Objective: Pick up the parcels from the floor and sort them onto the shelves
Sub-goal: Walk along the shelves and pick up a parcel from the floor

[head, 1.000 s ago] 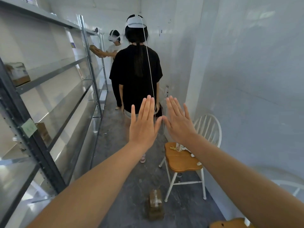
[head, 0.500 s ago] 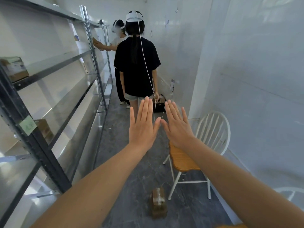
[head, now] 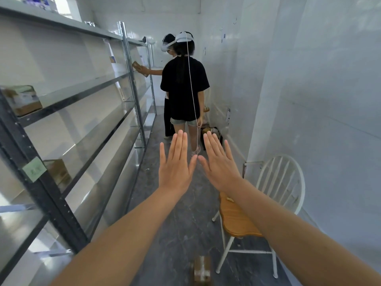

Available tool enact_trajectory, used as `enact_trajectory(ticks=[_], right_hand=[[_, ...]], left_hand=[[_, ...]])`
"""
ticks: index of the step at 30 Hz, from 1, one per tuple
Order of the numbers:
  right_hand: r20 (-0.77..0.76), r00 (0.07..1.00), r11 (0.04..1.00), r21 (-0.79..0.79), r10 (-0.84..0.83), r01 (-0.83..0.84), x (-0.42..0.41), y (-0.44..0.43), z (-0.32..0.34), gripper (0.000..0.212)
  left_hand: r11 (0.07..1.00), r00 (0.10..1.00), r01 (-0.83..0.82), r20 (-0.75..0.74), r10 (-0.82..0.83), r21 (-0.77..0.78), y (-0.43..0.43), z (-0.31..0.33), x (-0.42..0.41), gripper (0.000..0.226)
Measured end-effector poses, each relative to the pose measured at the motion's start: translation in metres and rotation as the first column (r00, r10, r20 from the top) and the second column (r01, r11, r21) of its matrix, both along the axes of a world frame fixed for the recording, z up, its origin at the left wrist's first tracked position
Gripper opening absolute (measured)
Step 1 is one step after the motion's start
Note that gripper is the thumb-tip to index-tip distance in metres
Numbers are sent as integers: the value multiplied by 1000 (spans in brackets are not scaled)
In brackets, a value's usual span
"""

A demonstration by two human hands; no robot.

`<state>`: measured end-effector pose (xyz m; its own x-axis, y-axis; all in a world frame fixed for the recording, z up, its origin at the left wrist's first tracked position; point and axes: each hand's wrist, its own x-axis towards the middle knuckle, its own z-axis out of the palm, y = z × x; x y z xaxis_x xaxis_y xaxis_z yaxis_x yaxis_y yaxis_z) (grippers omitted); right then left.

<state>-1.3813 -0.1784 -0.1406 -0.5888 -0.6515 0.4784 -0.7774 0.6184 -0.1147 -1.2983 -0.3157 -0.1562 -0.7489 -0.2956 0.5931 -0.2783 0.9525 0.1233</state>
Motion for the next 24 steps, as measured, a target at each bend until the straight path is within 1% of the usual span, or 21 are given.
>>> enact_trajectory(ticks=[13, 19, 24], right_hand=[[22, 999, 999, -19, 47, -46, -83, 21, -12, 64], [33, 998, 998, -6, 61, -61, -100, 21, -25, 66], [44, 997, 998, -3, 67, -67, -112, 14, -30, 66]], left_hand=[[996, 997, -76, -10, 76, -40, 21, -11, -68, 70], [997, 997, -70, 26, 71, -45, 28, -23, -80, 70], [997, 997, -69, 16, 70, -22, 21, -25, -92, 70]])
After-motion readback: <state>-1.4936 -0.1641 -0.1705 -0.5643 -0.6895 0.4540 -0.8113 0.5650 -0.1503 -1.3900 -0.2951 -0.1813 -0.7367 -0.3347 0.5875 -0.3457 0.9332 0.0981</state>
